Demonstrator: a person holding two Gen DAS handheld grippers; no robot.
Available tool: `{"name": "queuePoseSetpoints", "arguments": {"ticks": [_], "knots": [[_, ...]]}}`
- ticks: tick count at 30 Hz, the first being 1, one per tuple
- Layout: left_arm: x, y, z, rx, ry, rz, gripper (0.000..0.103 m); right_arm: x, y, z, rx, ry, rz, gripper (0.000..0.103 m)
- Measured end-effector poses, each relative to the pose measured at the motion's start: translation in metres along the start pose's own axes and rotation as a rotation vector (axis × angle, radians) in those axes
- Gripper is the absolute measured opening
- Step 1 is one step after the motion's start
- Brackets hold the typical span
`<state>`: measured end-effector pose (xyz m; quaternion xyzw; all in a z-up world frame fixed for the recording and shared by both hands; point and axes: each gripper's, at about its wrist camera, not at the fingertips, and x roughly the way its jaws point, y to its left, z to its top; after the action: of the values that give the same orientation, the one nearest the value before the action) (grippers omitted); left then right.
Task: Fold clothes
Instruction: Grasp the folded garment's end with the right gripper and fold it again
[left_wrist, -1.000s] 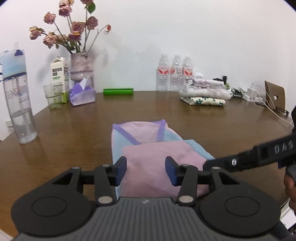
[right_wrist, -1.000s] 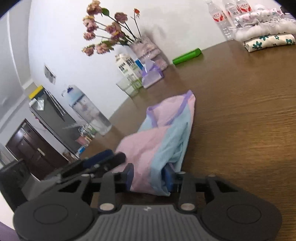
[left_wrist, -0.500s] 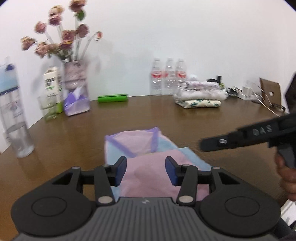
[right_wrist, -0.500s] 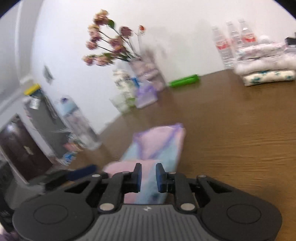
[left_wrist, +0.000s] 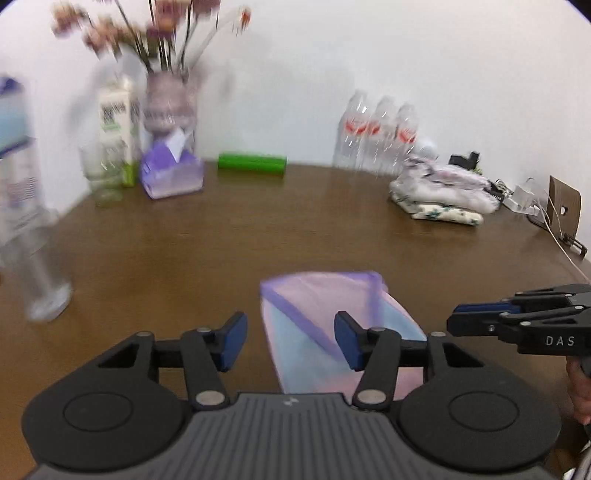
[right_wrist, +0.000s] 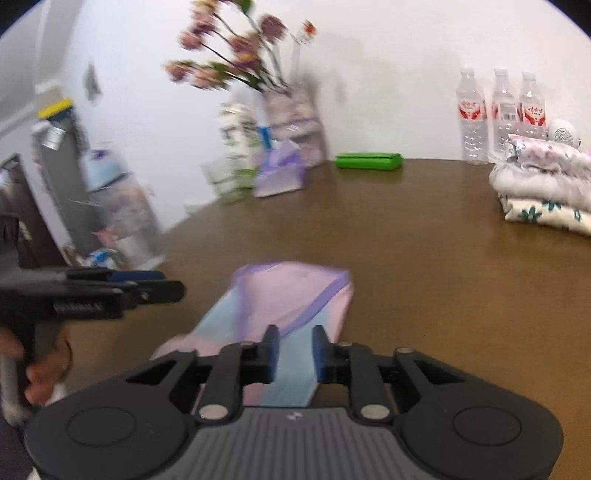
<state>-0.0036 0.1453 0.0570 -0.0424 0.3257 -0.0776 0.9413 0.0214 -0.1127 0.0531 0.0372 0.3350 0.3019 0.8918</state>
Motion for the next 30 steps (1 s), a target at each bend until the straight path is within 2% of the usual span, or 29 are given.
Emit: {"name": "queuePoseSetpoints", "arguments": {"ticks": [1, 2, 6, 8, 9, 10, 11, 12, 13, 14, 17, 19, 20, 22, 24, 25, 26, 28, 30], "knots": [[0.02, 0.01, 0.014, -0.021, 0.046, -0.023, 0.048, 0.016, -0.008, 0.014, 0.009, 0.027, -0.008, 0.032], [0.04, 0.017, 0.025, -0.032, 0.087, -0.025, 0.038, 0.03, -0.013, 0.024, 0.014, 0.048, -0.014, 0.032], [0.081, 0.022, 0.04, -0.016, 0.14, 0.033, 0.037, 0.075, -0.026, 0.046, 0.012, 0.116, -0.049, 0.029], [0.091, 0.022, 0.037, -0.03, 0.157, 0.02, 0.037, 0.088, -0.027, 0.045, -0.004, 0.155, -0.058, 0.016], [0.093, 0.022, 0.036, -0.028, 0.157, 0.016, 0.036, 0.09, -0.028, 0.042, -0.006, 0.154, -0.049, 0.005], [0.094, 0.02, 0.034, -0.017, 0.146, 0.018, 0.028, 0.09, -0.03, 0.04, -0.005, 0.152, -0.039, 0.004], [0.094, 0.019, 0.033, -0.011, 0.144, 0.019, 0.01, 0.085, -0.03, 0.038, -0.007, 0.142, -0.029, 0.003], [0.09, 0.019, 0.032, -0.013, 0.138, 0.016, 0.003, 0.075, -0.026, 0.036, -0.023, 0.124, -0.018, 0.003], [0.087, 0.018, 0.031, -0.015, 0.133, 0.014, 0.002, 0.065, -0.023, 0.035, -0.039, 0.107, -0.008, 0.003], [0.081, 0.017, 0.03, -0.015, 0.122, 0.009, 0.002, 0.055, -0.019, 0.034, -0.054, 0.089, 0.003, 0.003], [0.031, 0.006, 0.019, 0.0, 0.016, -0.035, 0.002, 0.022, -0.006, 0.027, -0.112, 0.032, 0.036, 0.003], [-0.01, -0.005, -0.008, 0.014, -0.051, -0.029, 0.002, -0.018, 0.01, 0.007, -0.194, 0.002, 0.072, 0.003], [-0.028, -0.01, -0.025, 0.02, -0.069, -0.017, 0.002, -0.034, 0.016, -0.008, -0.223, 0.019, 0.1, 0.003], [-0.057, -0.013, -0.068, -0.002, -0.056, -0.016, 0.003, -0.062, 0.026, -0.036, -0.271, 0.046, 0.148, 0.006], [-0.079, -0.015, -0.104, -0.039, -0.012, -0.088, 0.008, -0.078, 0.03, -0.056, -0.286, 0.048, 0.169, 0.009], [-0.089, -0.014, -0.119, -0.057, 0.008, -0.124, 0.016, -0.087, 0.033, -0.067, -0.294, 0.049, 0.179, 0.014], [-0.098, -0.01, -0.125, -0.077, 0.004, -0.156, 0.028, -0.095, 0.035, -0.077, -0.302, 0.051, 0.189, 0.018], [-0.114, -0.001, -0.136, -0.119, -0.007, -0.21, 0.044, -0.108, 0.038, -0.092, -0.306, 0.04, 0.208, 0.034], [-0.119, 0.004, -0.127, -0.16, -0.071, -0.153, 0.045, -0.105, 0.036, -0.086, -0.231, -0.017, 0.178, 0.042]]}}
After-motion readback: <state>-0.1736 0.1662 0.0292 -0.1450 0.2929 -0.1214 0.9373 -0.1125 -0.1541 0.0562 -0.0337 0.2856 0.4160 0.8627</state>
